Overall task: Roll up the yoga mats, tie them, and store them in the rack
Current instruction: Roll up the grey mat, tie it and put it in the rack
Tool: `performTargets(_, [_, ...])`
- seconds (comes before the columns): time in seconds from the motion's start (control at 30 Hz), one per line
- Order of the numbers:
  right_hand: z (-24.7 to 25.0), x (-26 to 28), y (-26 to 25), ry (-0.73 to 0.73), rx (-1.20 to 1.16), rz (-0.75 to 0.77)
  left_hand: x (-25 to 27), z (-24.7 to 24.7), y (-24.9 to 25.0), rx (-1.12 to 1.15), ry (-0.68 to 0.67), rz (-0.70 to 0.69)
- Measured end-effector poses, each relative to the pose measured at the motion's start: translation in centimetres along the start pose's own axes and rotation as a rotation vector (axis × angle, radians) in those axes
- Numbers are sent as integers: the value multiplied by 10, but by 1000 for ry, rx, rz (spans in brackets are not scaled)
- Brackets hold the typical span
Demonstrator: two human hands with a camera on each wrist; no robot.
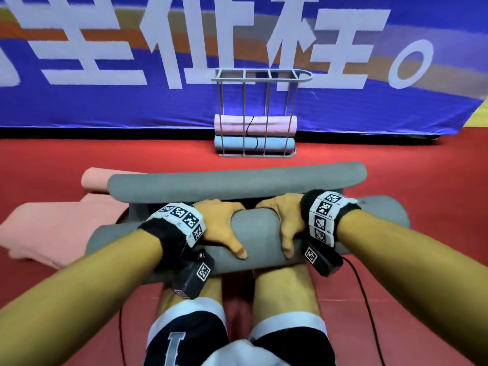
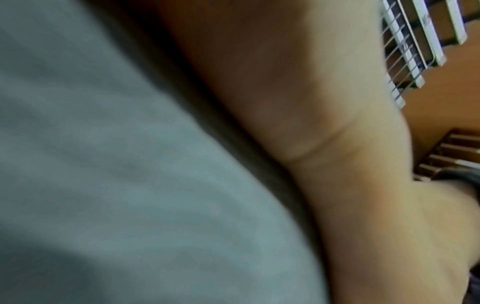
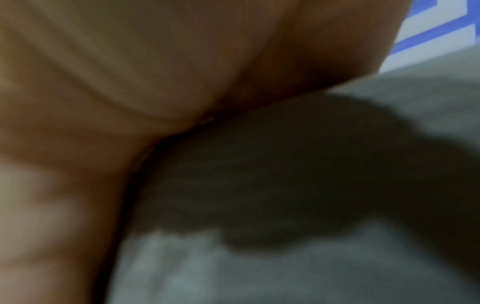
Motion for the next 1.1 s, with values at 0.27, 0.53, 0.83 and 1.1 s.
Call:
performTargets(0.27, [4, -26, 13, -72, -135, -6, -5, -7, -1, -148, 100, 30])
performTargets(0.53, [39, -15, 4, 193, 8, 39, -29, -5, -34, 242, -51, 55])
performTargets(0.83, [9, -9, -3, 94, 351, -19, -39, -7, -35, 407, -86, 8])
performTargets(1.1, [22, -36, -5, 22, 102, -100, -22, 5, -22, -101, 80, 68])
Point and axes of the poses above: each hand's wrist, its own x-axis away from the middle knuckle, its own z-axis out of the back of the hand, y = z × x, the point moved 6 cm from there along -x, towards the middle knuckle, and after that the axes turned 8 degrees about -x, right-handed, at the moved point
